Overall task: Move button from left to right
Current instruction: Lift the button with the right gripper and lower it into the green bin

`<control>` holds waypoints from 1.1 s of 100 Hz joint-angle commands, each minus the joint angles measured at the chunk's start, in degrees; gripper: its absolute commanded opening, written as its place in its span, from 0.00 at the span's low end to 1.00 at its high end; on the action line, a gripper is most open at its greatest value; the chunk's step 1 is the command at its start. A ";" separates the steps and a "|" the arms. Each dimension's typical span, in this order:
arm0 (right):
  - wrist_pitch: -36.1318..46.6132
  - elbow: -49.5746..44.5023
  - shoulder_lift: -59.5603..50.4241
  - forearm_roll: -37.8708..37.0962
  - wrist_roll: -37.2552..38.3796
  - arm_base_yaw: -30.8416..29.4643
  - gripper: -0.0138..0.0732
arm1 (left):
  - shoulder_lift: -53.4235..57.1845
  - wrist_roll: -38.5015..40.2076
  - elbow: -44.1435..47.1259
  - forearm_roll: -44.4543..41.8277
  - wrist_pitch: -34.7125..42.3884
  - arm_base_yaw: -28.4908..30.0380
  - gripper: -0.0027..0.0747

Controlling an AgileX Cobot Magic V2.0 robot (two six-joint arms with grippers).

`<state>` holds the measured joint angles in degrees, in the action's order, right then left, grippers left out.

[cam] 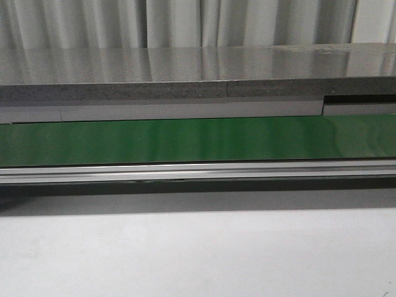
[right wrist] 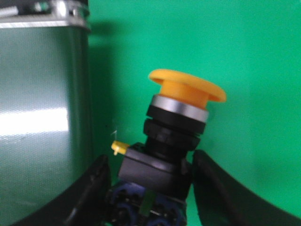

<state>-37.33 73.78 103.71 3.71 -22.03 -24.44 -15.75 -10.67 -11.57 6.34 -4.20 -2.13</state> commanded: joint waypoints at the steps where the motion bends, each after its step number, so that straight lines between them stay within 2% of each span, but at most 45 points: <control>1: 1.68 2.04 -0.80 -0.03 -0.60 -0.25 0.36 | -0.48 0.33 -1.57 0.51 4.94 -0.41 0.01; 28: 2.44 2.04 1.16 -0.03 -0.60 -0.25 0.39 | -0.48 0.33 -1.57 0.51 4.94 -0.41 0.01; 38: 2.69 2.04 1.16 -0.03 -0.60 -0.25 0.48 | -0.48 0.33 -1.57 0.51 4.94 -0.41 0.01; 50: 2.70 2.04 1.16 -0.03 -0.55 -0.25 0.64 | -0.48 0.33 -1.57 0.51 4.94 -0.41 0.01; 60: 2.72 2.04 1.16 0.08 -0.43 -0.25 0.72 | -0.48 0.33 -1.57 0.51 4.94 -0.41 0.01; 89: 2.84 2.04 0.85 0.20 0.95 -0.25 0.73 | -0.48 0.33 -1.57 0.51 4.94 -0.41 0.01; 110: 4.63 2.04 -3.61 1.72 3.22 -0.04 0.73 | -0.48 0.33 -1.57 0.51 4.94 -0.41 0.01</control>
<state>-35.71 73.85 105.64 3.59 -19.36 -24.47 -15.75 -10.67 -11.57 6.34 -4.20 -2.13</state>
